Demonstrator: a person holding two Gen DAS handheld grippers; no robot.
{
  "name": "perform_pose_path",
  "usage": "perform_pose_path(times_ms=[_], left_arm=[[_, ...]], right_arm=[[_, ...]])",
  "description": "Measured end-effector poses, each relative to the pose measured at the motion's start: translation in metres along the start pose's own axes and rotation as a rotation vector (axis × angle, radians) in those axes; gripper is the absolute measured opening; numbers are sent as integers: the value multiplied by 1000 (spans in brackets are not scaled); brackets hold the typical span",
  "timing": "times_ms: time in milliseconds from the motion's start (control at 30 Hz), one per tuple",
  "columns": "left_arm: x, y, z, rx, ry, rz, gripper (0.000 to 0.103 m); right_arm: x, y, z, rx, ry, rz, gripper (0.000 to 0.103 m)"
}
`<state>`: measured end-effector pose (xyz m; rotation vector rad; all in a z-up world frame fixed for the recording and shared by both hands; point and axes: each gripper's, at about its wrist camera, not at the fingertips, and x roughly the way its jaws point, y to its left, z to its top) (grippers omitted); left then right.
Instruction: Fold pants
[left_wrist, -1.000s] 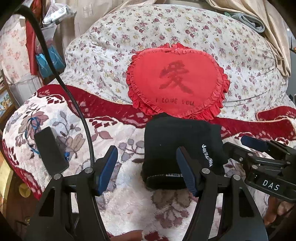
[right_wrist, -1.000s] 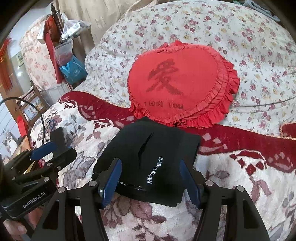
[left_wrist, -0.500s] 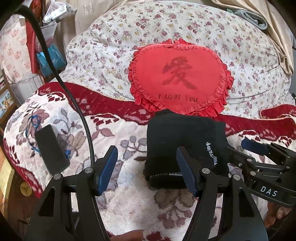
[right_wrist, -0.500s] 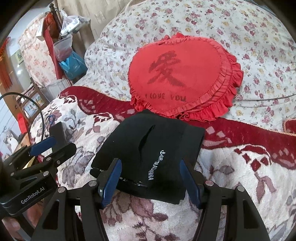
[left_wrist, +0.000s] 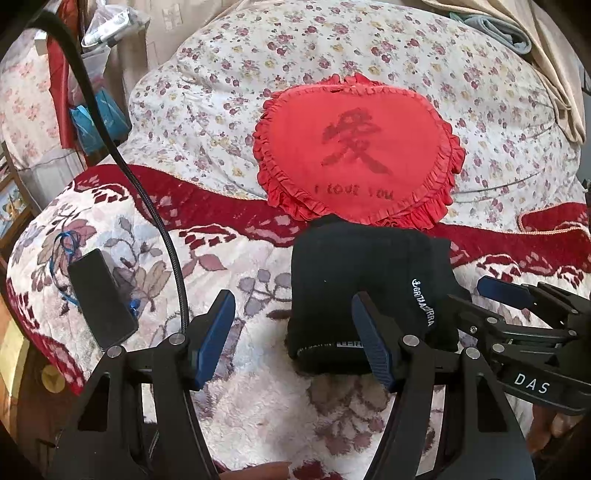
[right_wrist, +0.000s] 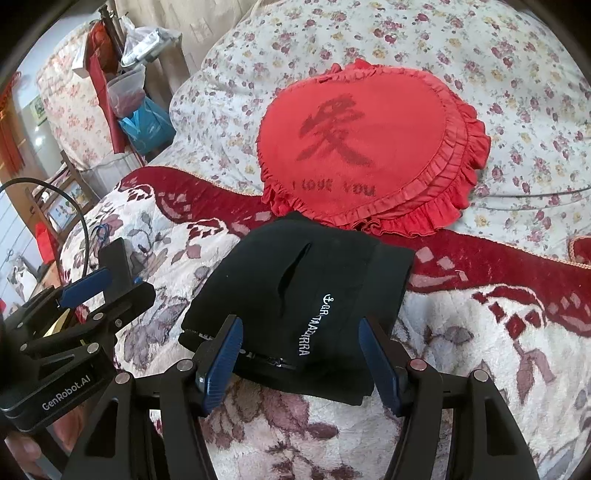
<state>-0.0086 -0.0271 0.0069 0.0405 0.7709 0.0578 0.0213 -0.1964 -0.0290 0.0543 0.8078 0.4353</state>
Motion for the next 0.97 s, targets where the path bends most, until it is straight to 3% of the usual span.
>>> perform_pose_path(times_ms=[967], left_arm=[[1, -4, -6, -7, -2, -8, 66]], right_arm=[[6, 0, -4, -1, 16, 4, 63]])
